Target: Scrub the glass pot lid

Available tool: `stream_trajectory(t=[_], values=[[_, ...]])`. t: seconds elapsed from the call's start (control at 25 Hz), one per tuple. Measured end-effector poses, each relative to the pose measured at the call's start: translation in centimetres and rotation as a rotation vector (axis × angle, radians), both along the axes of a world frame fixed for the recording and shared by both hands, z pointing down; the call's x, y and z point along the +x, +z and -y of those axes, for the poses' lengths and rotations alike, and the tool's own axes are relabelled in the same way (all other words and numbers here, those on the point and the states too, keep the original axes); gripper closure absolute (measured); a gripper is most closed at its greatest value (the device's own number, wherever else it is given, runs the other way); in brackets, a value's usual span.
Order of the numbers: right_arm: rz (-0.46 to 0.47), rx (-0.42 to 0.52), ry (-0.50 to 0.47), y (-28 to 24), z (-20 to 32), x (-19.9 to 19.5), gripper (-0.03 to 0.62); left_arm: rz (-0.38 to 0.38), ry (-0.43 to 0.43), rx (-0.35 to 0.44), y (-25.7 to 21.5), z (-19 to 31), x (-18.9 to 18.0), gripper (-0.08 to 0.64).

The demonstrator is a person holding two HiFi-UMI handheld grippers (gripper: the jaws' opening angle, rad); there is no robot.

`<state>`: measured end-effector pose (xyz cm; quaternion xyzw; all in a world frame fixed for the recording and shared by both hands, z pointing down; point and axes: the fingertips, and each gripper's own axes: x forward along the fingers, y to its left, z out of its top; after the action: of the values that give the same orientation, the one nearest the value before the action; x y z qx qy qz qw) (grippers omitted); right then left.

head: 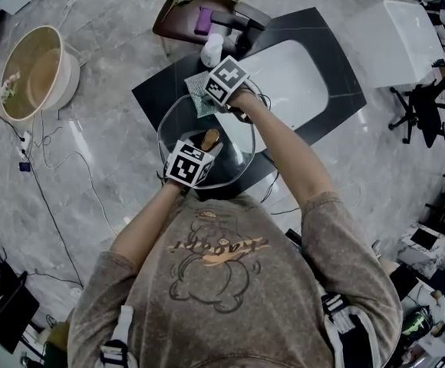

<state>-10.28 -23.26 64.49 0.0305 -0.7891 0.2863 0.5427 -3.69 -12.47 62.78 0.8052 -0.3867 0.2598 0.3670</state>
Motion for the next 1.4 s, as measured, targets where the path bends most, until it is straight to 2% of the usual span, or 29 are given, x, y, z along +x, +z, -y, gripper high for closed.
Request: stream_trajectory(t=[0.4, 0.8, 1.04, 1.28, 1.4], values=[[-0.013, 0.035, -0.254, 0.1, -2.7, -4.6, 0.505, 0.0, -0.011, 0.004, 0.2, 0.0, -0.2, 0.365], [0.033, -0.027, -0.425, -0.3, -7.2, -7.1, 0.505, -0.009, -0.029, 0.016, 0.0, 0.1, -0.4, 0.367], [0.033, -0.04, -0.464, -0.1, -8.1, -7.6, 0.505, -0.002, -0.033, 0.017, 0.3, 0.0, -0.4, 0.367], [0.052, -0.125, -0.49, -0.2, -10.6, -7.8, 0.505, 0.008, -0.037, 0.02, 0.5, -0.1, -0.5, 0.367], [0.069, -0.129, -0.498, -0.5, -11.4, -7.8, 0.505, 0.011, -0.04, 0.026, 0.4, 0.0, -0.6, 0.367]])
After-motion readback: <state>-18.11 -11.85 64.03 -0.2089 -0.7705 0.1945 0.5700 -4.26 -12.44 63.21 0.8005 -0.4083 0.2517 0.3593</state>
